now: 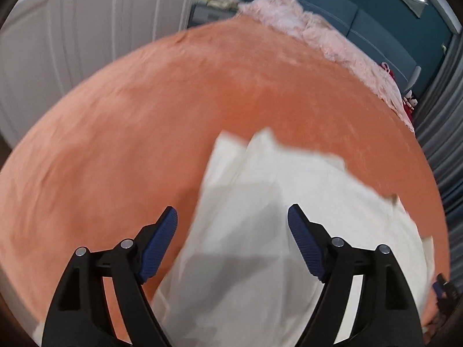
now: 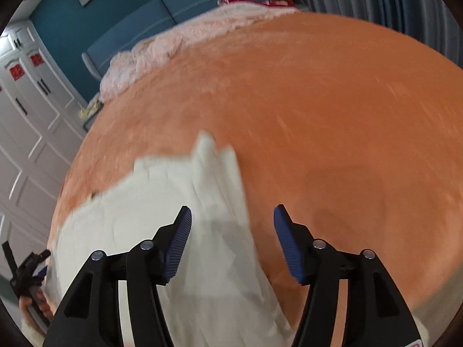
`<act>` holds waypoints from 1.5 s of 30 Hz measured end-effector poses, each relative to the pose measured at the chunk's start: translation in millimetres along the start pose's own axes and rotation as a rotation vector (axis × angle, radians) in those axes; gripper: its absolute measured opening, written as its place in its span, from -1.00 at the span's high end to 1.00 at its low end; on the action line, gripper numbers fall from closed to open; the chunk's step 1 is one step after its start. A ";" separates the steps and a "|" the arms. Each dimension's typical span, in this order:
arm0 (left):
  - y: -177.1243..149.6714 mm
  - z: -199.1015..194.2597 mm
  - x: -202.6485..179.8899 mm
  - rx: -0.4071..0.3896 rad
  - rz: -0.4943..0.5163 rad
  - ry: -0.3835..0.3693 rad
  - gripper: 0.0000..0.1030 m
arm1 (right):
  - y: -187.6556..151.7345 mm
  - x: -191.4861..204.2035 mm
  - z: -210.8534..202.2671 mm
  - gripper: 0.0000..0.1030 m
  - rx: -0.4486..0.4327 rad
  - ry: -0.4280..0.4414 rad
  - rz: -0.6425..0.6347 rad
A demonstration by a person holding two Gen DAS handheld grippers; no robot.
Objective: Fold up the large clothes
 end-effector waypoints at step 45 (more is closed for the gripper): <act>-95.6 -81.1 46.2 0.064 -0.169 -0.087 -0.53 | -60.7 188.1 -54.4 0.65 0.023 0.151 -0.421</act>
Point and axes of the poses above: each gripper's, at about its wrist camera, not at the fingertips, and z roughly the way its jaws point, x to its left, y to its top, the point moved 6 cm from there along z, roughly the way its jaws point, and after that the axes turned 4 degrees about -x, right-handed, at the moved point
